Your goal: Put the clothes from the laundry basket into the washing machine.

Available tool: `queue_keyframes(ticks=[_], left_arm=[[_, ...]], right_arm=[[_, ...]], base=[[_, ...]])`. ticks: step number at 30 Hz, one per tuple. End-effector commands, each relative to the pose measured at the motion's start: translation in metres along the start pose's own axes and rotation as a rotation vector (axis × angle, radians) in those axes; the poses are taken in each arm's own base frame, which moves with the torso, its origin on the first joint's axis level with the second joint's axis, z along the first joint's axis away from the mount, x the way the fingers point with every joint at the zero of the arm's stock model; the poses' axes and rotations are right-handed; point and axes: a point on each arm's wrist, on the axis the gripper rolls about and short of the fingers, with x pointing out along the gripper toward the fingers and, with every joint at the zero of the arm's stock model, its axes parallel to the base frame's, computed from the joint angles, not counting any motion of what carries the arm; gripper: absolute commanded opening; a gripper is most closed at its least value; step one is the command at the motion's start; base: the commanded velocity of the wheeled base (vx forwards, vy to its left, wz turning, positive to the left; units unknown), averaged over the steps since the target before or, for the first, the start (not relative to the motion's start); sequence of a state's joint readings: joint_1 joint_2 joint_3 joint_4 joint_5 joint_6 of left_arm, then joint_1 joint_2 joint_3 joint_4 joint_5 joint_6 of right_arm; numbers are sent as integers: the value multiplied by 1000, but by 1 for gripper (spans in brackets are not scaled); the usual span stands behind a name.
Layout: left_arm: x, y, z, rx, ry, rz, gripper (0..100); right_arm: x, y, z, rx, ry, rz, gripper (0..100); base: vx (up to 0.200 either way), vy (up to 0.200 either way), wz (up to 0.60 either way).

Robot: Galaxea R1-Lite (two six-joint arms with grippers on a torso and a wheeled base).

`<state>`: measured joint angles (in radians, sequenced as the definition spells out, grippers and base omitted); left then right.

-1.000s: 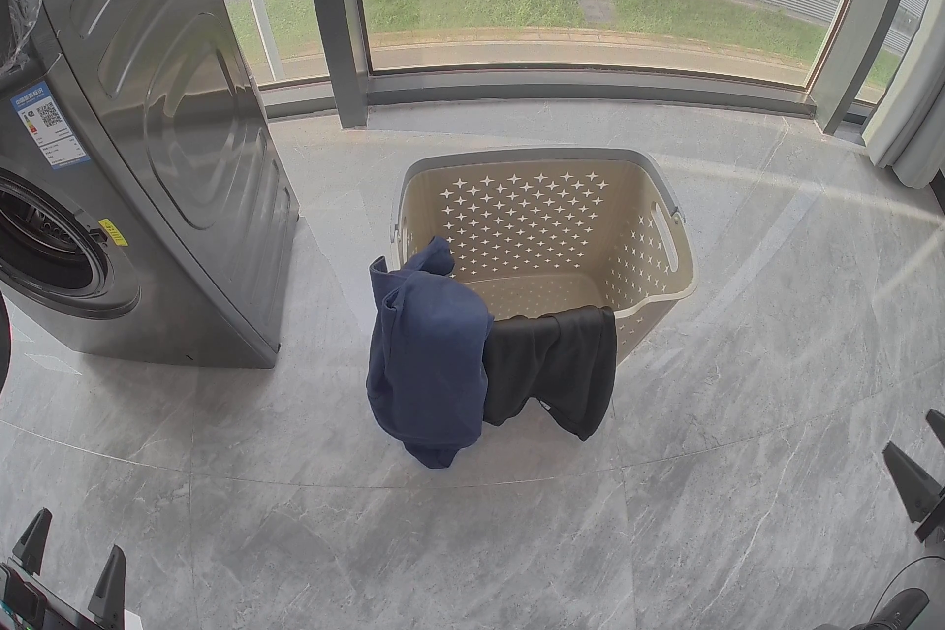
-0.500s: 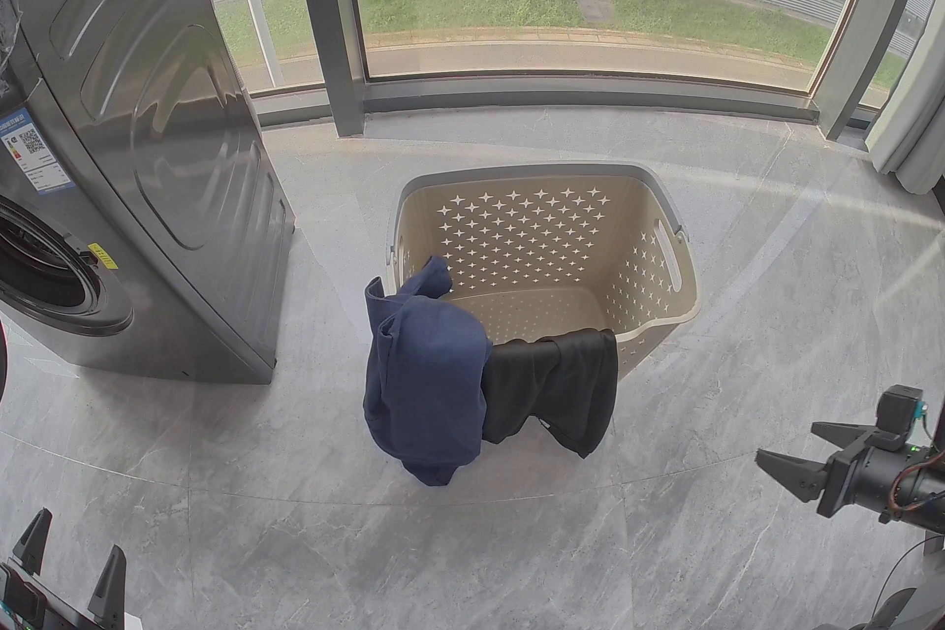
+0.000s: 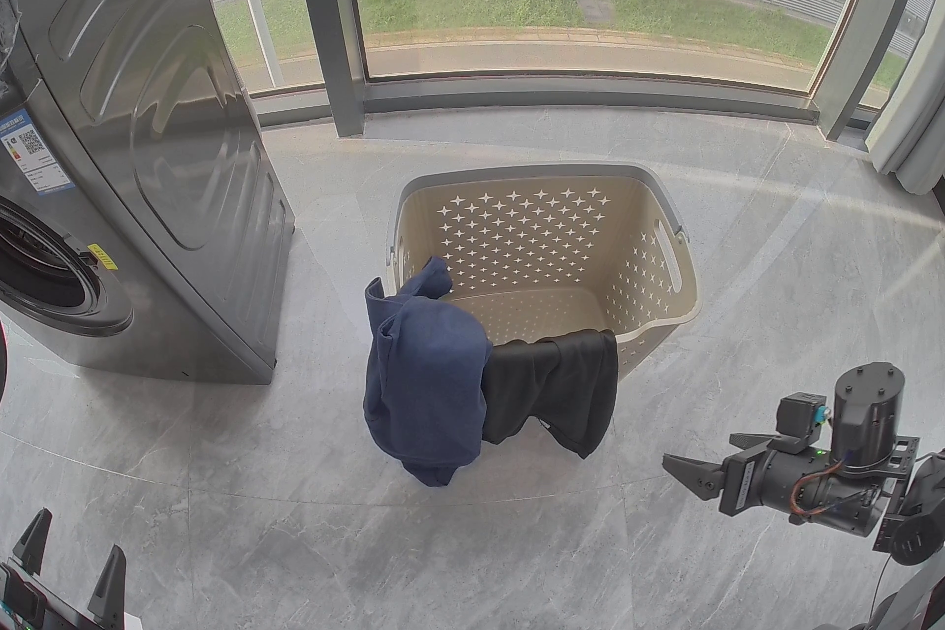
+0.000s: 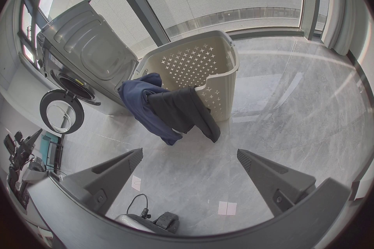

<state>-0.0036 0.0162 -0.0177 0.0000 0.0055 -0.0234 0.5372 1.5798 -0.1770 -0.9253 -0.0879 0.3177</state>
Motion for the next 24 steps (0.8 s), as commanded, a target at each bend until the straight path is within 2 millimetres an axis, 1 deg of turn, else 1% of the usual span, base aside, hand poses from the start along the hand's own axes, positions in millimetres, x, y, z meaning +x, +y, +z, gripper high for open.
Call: queue_keyframes(ticks=[1, 4, 6, 15, 21, 24], left_arm=[[0, 0, -5, -1, 5, 1, 100], [0, 0, -5, -1, 5, 1, 100], [0, 0, -5, -1, 5, 1, 100], [0, 0, -5, -1, 5, 1, 100], [0, 0, -5, 0, 5, 1, 100], [0, 0, -5, 0, 5, 1, 100]], right_arm=[[32, 7, -9, -11, 52, -8, 100], [37, 8, -7, -12, 28, -2, 100], [45, 8, -9, -12, 30, -15, 100], [72, 10, -14, -17, -2, -11, 100], [79, 9, -17, -19, 2, -14, 100], [86, 10, -18, -20, 3, -14, 100]], base=[[0, 0, 0], [0, 0, 0], [0, 0, 0], [0, 0, 0], [0, 0, 0], [0, 0, 0]])
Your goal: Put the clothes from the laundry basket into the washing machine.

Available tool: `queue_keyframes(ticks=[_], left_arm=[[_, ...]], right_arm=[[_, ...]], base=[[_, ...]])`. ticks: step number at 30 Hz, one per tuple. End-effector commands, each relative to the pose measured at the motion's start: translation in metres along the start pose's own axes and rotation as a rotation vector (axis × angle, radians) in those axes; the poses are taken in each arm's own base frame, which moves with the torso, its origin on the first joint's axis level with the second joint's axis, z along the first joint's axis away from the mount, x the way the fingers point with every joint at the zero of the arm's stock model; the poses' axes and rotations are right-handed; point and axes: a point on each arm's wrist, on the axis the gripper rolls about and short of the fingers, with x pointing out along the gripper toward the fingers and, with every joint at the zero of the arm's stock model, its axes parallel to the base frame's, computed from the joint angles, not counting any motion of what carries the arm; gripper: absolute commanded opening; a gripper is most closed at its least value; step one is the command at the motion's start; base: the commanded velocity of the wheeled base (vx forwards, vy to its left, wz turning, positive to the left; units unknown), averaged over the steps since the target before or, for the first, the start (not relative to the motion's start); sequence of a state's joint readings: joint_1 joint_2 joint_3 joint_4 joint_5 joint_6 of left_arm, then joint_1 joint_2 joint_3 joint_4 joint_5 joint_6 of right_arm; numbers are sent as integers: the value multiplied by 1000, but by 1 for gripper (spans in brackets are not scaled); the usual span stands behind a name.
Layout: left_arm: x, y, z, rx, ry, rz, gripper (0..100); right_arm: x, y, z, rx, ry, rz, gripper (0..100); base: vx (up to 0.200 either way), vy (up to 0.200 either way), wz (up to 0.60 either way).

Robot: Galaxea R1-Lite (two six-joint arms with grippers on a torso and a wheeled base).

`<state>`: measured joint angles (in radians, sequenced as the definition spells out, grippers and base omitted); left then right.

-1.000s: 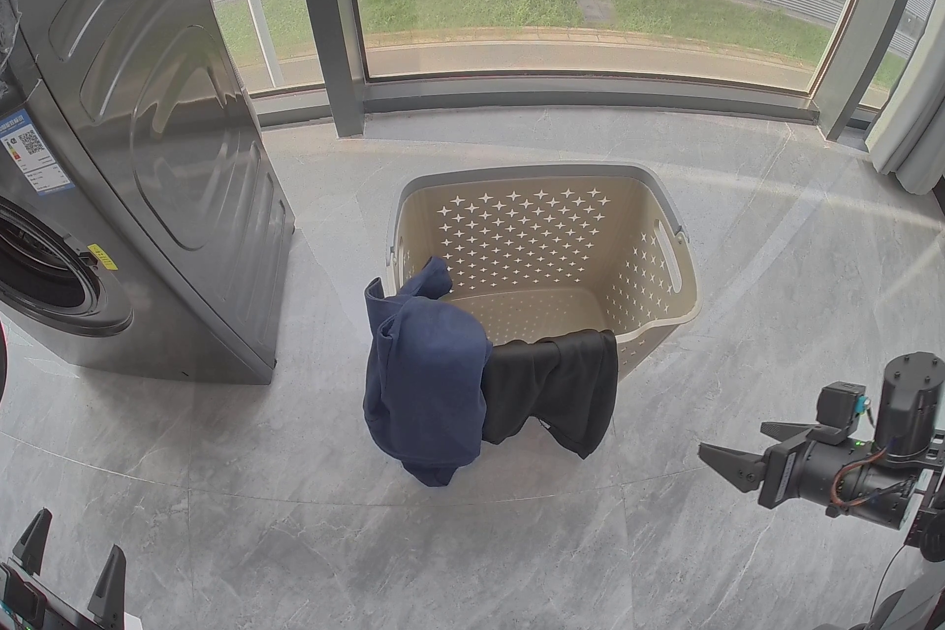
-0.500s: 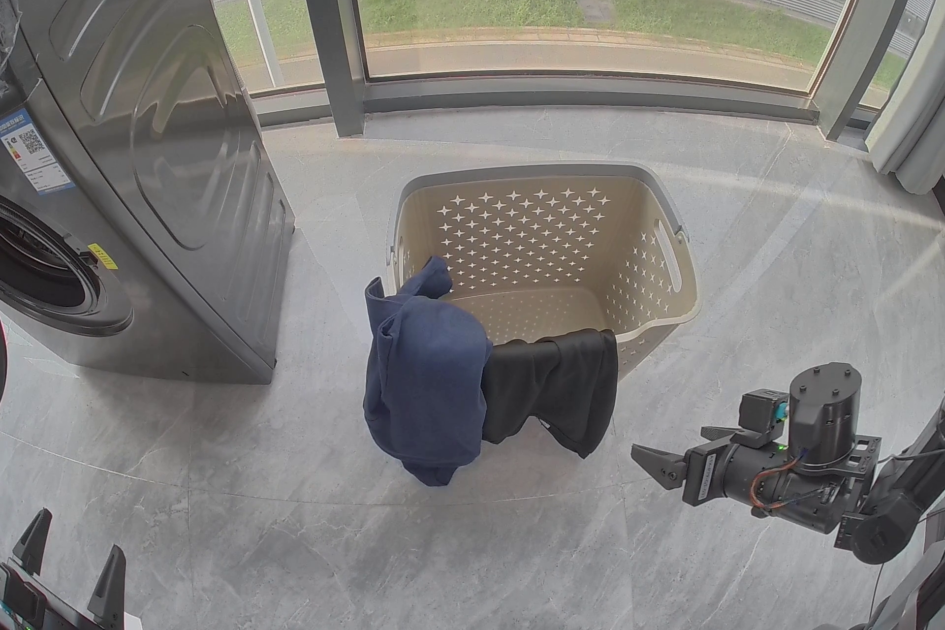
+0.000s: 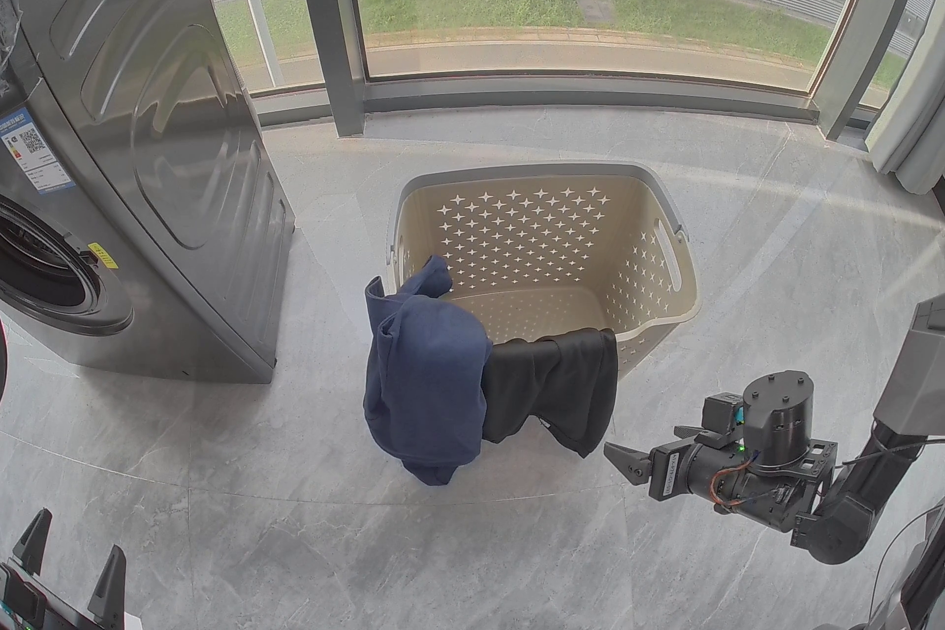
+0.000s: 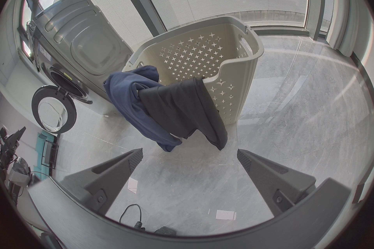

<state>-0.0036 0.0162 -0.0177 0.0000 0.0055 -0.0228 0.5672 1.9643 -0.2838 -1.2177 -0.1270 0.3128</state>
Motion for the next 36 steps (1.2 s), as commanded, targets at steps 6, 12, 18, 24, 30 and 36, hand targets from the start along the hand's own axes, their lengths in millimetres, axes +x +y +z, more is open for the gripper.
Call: queue_keyframes(ticks=[6, 12, 18, 24, 30, 36], left_arm=[[0, 0, -5, 1, 5, 1, 100], [0, 0, -5, 1, 5, 1, 100], [0, 0, -5, 1, 5, 1, 100], [0, 0, -5, 0, 5, 0, 100], [0, 0, -5, -2, 5, 1, 100], [0, 0, -5, -2, 5, 0, 100]], right_arm=[[18, 5, -1, -3, 2, 6, 100], [24, 8, 1, -7, -9, 17, 100], [33, 15, -1, -19, -21, 40, 100], [52, 23, -8, -32, -9, 56, 100], [75, 28, -9, -49, -65, 78, 100], [90, 30, -11, -75, -91, 85, 100]], base=[[67, 0, 0], [133, 0, 0], [0, 0, 0], [0, 0, 0], [0, 0, 0], [0, 0, 0]])
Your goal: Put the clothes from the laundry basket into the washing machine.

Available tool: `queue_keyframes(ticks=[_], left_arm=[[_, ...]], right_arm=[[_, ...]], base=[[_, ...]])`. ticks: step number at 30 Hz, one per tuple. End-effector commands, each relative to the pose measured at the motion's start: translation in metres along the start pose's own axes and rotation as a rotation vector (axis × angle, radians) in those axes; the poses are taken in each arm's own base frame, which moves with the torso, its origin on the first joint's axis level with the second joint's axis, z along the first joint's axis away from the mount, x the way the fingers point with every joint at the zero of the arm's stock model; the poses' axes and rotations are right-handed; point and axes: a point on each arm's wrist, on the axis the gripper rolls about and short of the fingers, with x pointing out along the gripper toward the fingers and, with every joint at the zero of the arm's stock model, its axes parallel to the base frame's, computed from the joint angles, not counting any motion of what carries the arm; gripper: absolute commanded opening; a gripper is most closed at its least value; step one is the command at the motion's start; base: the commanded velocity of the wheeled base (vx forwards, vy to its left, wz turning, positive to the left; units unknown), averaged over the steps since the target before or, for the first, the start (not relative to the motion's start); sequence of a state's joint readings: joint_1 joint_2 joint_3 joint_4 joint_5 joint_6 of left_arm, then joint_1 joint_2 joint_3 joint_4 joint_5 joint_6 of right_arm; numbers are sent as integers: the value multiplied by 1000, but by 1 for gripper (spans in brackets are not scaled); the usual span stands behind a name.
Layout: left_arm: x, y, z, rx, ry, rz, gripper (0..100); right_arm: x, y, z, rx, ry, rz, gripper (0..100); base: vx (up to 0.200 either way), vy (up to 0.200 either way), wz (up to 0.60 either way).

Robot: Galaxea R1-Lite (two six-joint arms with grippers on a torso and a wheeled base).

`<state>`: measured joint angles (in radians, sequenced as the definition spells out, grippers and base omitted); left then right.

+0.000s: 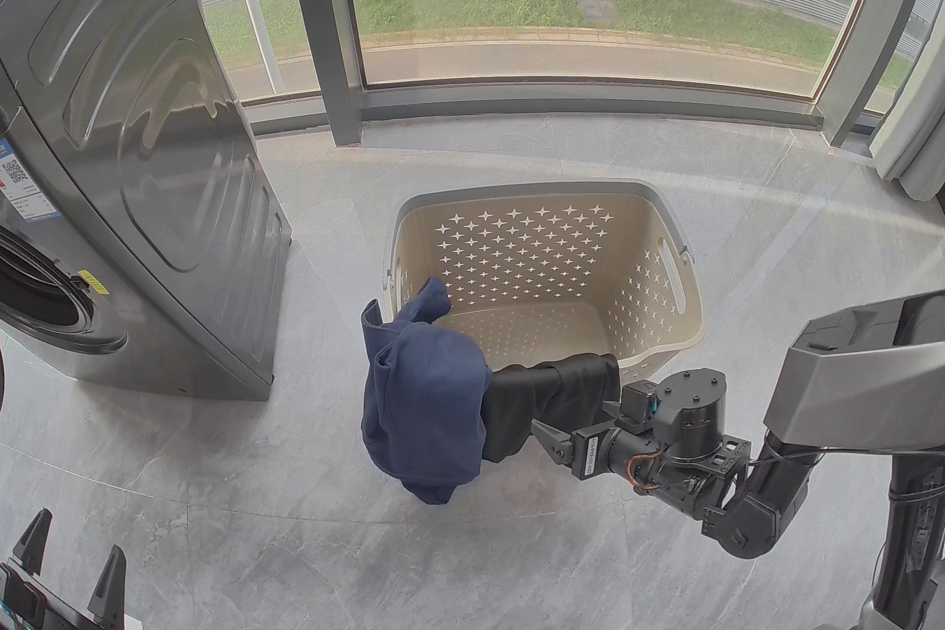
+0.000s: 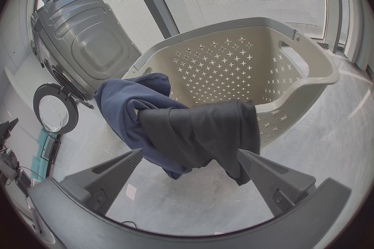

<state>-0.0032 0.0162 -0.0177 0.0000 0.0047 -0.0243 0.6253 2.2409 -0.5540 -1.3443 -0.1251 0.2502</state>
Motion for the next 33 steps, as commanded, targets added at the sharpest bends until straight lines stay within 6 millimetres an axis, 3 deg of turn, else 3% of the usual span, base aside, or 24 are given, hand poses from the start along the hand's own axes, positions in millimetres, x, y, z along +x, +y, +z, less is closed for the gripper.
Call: queue_keyframes(ticks=[1, 17, 18, 27, 33], left_arm=[[0, 0, -5, 0, 5, 0, 100], [0, 0, -5, -2, 5, 2, 100], [0, 0, -5, 0, 5, 2, 100], [0, 0, -5, -2, 5, 2, 100], [0, 0, -5, -2, 5, 2, 100]], right_arm=[[14, 0, -8, -4, 6, 0, 100], [50, -2, -8, -6, -70, 8, 100], [50, -2, -8, -6, -73, 9, 0], [45, 3, -6, -6, -89, 28, 0], [11, 10, 18, 2, -129, 52, 0]], base=[[0, 0, 0], [0, 0, 0], [0, 0, 0], [0, 0, 0], [0, 0, 0]])
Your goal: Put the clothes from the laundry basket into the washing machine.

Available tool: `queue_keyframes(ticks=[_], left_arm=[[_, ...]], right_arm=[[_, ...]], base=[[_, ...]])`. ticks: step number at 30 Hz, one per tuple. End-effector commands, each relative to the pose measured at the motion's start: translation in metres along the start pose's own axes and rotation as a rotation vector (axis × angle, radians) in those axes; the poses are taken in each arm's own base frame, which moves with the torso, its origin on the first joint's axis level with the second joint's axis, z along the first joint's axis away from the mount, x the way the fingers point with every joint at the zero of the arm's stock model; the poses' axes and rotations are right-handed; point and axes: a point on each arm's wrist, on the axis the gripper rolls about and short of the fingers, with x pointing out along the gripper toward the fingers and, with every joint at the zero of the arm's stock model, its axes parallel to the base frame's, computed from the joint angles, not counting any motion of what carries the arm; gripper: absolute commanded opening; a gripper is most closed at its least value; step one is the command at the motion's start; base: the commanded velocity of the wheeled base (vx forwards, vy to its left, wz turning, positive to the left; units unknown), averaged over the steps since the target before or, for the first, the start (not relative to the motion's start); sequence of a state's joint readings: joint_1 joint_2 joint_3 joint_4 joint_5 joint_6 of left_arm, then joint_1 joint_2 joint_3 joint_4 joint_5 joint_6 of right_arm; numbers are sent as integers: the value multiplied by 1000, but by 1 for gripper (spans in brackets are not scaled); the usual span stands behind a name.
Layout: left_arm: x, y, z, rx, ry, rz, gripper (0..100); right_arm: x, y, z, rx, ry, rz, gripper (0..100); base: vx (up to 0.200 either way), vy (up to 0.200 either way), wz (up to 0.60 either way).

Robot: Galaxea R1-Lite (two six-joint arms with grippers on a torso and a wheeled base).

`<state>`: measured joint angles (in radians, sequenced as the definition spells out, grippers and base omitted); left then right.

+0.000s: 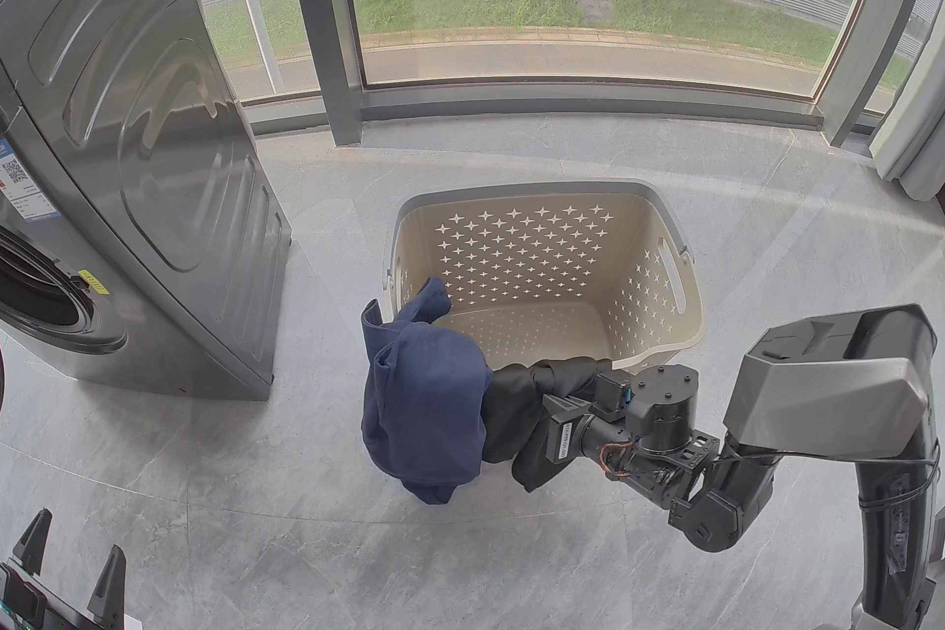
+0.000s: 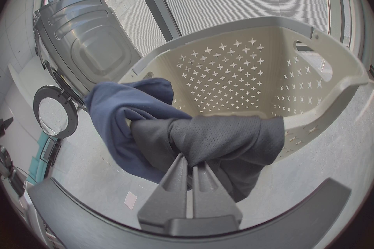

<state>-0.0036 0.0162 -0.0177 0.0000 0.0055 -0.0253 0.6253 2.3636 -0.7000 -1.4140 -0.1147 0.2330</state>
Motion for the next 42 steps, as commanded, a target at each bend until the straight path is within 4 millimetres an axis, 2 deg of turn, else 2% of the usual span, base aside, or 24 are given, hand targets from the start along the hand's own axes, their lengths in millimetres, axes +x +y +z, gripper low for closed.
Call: queue_keyframes(ticks=[1, 4, 5, 7, 11, 15, 19, 20, 22, 28, 31, 42], left_arm=[[0, 0, -5, -1, 5, 1, 100], [0, 0, -5, -2, 6, 1, 100], [0, 0, -5, -2, 5, 1, 100], [0, 0, -5, -5, 5, 1, 100], [0, 0, -5, -4, 5, 1, 100], [0, 0, -5, -2, 5, 1, 100], [0, 0, -5, 2, 4, 3, 100], [0, 0, -5, 7, 4, 3, 100], [0, 0, -5, 15, 4, 6, 100], [0, 0, -5, 18, 3, 6, 100], [0, 0, -5, 15, 4, 4, 100], [0, 0, -5, 4, 6, 1, 100]], right_arm=[[-33, 7, 30, 9, -58, 26, 0], [-62, 13, 52, 16, -116, 53, 0], [-65, 13, 54, 17, -120, 54, 0], [-96, 15, 77, 26, -185, 73, 0], [-132, 16, 99, 34, -267, 96, 0], [-169, 28, 120, 39, -354, 166, 0], [-183, 32, 134, 19, -395, 195, 0], [-192, 33, 144, -15, -427, 209, 0], [-202, 35, 151, -22, -449, 235, 0], [-219, 37, 160, -20, -484, 255, 0], [-218, 38, 161, -21, -487, 255, 0], [-215, 38, 155, -20, -465, 247, 0]], base=[[0, 0, 0], [0, 0, 0], [0, 0, 0], [0, 0, 0], [0, 0, 0], [0, 0, 0], [0, 0, 0], [0, 0, 0], [0, 0, 0], [0, 0, 0], [0, 0, 0], [-164, 0, 0]])
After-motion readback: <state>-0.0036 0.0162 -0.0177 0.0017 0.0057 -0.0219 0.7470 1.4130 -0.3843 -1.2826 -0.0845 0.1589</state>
